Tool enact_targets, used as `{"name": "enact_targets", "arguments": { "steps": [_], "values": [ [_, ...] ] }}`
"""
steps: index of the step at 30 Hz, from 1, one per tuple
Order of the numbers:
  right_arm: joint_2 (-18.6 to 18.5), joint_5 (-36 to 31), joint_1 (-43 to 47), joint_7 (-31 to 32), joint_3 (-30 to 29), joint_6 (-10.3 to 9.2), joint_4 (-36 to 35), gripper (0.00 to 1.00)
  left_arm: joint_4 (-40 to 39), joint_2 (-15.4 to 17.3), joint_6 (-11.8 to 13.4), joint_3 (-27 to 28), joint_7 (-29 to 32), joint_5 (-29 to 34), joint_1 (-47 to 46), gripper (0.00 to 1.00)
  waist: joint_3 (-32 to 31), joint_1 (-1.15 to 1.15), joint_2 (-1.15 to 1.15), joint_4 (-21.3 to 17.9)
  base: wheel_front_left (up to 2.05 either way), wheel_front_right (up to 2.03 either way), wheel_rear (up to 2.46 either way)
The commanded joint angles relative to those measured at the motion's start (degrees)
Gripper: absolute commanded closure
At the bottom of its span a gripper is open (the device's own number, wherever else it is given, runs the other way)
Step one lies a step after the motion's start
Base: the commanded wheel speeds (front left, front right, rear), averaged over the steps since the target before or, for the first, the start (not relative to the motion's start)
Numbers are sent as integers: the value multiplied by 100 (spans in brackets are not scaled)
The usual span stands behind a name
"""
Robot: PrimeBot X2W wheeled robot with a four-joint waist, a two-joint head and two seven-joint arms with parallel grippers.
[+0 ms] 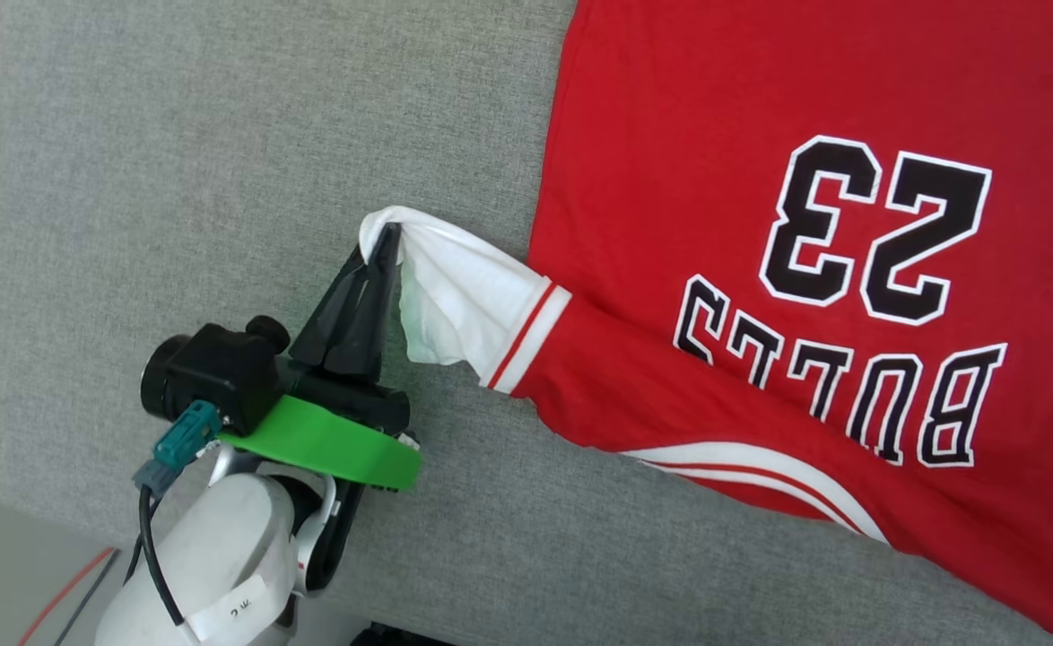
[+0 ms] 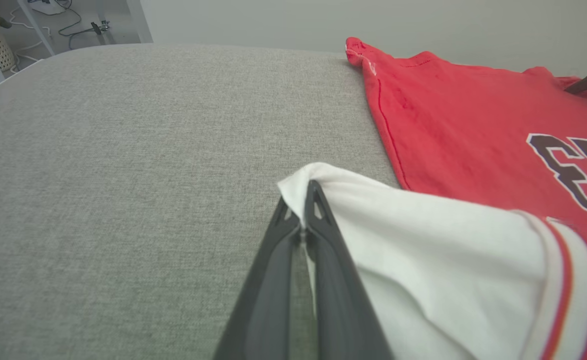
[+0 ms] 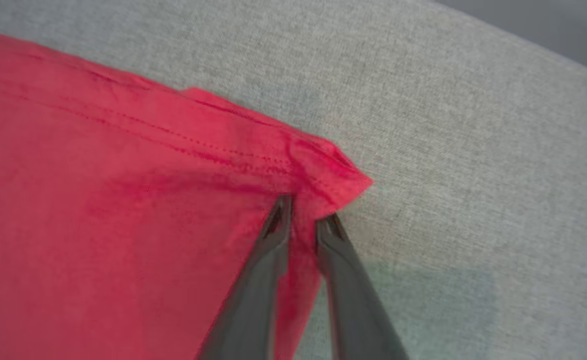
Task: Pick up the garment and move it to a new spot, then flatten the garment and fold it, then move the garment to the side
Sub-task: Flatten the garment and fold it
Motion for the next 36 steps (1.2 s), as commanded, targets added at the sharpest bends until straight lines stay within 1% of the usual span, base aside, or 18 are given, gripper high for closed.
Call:
{"name": "enact_targets", "arguments": {
  "steps": [1,3,6,9,12,16,19,23,25,27,30,33,36],
  "values": [
    [73,54,289,-60,59,-3,106,100,51,-19,-35,53,-33,91,17,100,-93,-1,0,-66,0,0,0],
    [163,117,139,-294,-52,-3,71,100,113,-20,-52,92,-33,100,71,100,-215,-1,0,-133,0,0,0],
    [229,245,-44,-552,-45,-3,-12,100,187,7,-55,141,-33,120,195,100,-481,-1,0,-269,0,0,0],
    [115,392,-91,-755,10,-3,-71,100,227,46,-37,162,-33,119,339,100,-762,-1,0,-393,0,0,0],
    [-99,604,54,-952,154,-3,-167,100,269,112,4,179,-26,94,518,100,-1111,-1,0,-532,0,0,0],
    [-556,987,509,-1195,499,-3,-509,100,273,235,88,198,29,66,772,100,-1548,-1,0,-722,0,0,0],
    [-1008,1352,1109,-1408,734,-3,-926,100,218,318,162,211,86,37,971,100,-1863,-1,0,-845,0,0,0],
    [-1578,1781,2124,-1758,766,-3,-1511,100,121,416,275,242,156,-3,1218,100,-2183,-1,0,-1007,0,0,0],
    [-1780,1959,2691,-1910,690,-3,-1735,100,73,468,338,253,190,-5,1331,100,-2300,-1,0,-1101,0,0,0],
    [-1900,2064,3224,-2069,591,-3,-1909,100,23,522,420,282,218,-12,1460,100,-2400,-1,0,-1222,0,0,0],
    [-1938,2160,4020,-2312,389,-3,-2047,100,-34,581,504,299,258,-23,1617,100,-2533,-1,0,-1333,0,0,0],
    [-1865,2249,4945,-2462,176,-3,-2189,100,-82,621,574,302,303,-29,1722,100,-2637,-1,0,-1406,0,0,0],
    [-1694,2262,5775,-2566,-43,-3,-2342,100,-119,644,605,296,340,-43,1781,100,-2712,-1,0,-1445,0,0,0]
  ]
}}
